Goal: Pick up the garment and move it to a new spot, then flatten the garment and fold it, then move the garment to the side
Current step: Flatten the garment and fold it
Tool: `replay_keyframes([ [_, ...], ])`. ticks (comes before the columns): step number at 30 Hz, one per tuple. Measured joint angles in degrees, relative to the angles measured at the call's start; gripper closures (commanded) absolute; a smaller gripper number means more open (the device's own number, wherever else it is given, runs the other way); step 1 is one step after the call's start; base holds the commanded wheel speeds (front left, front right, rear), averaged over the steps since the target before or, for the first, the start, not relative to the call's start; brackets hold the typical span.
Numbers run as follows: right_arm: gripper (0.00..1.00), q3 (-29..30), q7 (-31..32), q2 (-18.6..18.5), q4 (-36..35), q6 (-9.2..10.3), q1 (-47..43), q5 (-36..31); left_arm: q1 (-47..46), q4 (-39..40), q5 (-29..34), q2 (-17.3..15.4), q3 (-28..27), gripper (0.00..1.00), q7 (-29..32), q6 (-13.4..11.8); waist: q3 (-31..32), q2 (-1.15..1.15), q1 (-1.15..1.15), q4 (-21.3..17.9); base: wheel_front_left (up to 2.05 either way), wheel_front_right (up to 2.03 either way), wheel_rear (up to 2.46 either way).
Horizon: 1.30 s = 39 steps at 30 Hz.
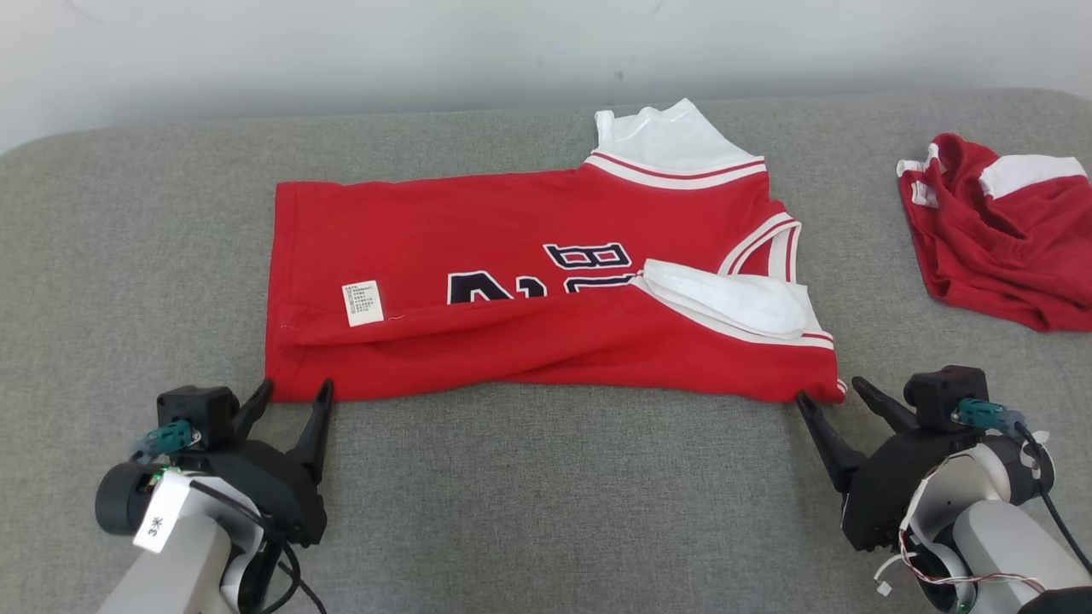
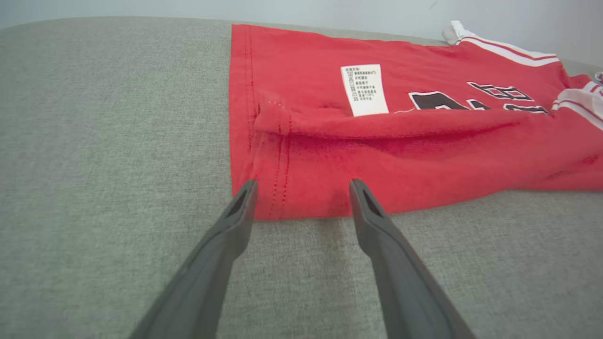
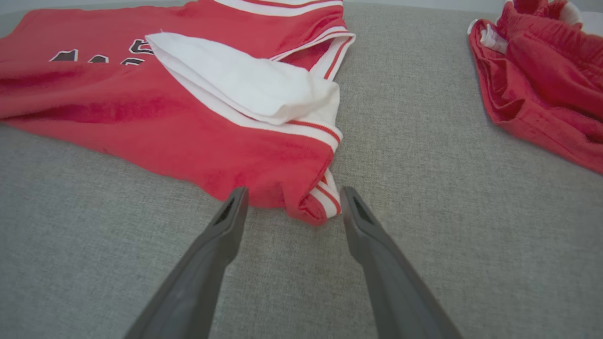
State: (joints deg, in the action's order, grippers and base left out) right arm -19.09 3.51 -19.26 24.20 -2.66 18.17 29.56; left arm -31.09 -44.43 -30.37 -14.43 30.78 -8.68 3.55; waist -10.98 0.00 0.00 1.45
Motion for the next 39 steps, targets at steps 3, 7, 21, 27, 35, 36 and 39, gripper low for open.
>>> replay_keyframes([
  [3, 0.0, -0.2, 0.0, 0.7, 1.2, 0.22, 0.1, 0.0, -0.1, -1.4, -0.1, 0.1, 0.1, 0.0, 0.0, 0.0, -0.2, 0.0, 0.0, -0.1, 0.0, 0.0, 0.0],
  [7, 0.0, -0.9, -0.1, 1.9, 2.5, 0.69, 0.3, -0.5, -1.4, -3.1, -0.4, 0.6, -0.1, 0.0, -0.5, 0.1, -0.4, 0.0, 0.0, -0.2, 0.0, 0.0, 0.0],
  [21, 1.0, -1.9, -1.1, 3.4, 5.6, 1.13, 1.7, -1.0, -3.8, -10.4, -0.5, 2.0, -0.7, 1.0, 0.1, -1.0, -1.0, 0.0, 0.0, -0.3, 0.0, 0.0, 0.0],
  [27, 1.0, -1.8, -2.1, 3.2, 7.3, 0.56, 2.3, -1.2, -4.6, -12.2, -0.5, 2.4, -0.6, 1.0, -0.5, -0.4, -0.6, 0.0, 0.0, -0.2, 0.0, 0.0, 0.0],
  [35, 1.0, 0.4, -4.4, 1.1, 7.6, -1.47, 1.9, 0.8, -3.7, -13.4, -2.5, 2.1, -1.1, 1.0, -2.0, 1.5, 1.5, 0.01, 0.0, 0.0, 0.0, 0.0, 0.0],
  [36, 1.0, 0.8, -4.9, 0.4, 7.6, -1.66, 1.6, 1.1, -3.1, -13.4, -2.5, 2.1, -1.1, 1.0, -2.2, 1.6, 2.0, 0.0, 0.0, 0.1, 0.0, 0.0, 0.0],
  [39, 1.0, 1.6, -5.7, -0.9, 7.6, -2.21, -0.3, 1.6, -1.3, -13.7, -2.5, 2.0, -0.8, 1.0, -2.5, 2.1, 3.4, 0.0, 0.0, 0.2, 0.0, 0.0, 0.0],
])
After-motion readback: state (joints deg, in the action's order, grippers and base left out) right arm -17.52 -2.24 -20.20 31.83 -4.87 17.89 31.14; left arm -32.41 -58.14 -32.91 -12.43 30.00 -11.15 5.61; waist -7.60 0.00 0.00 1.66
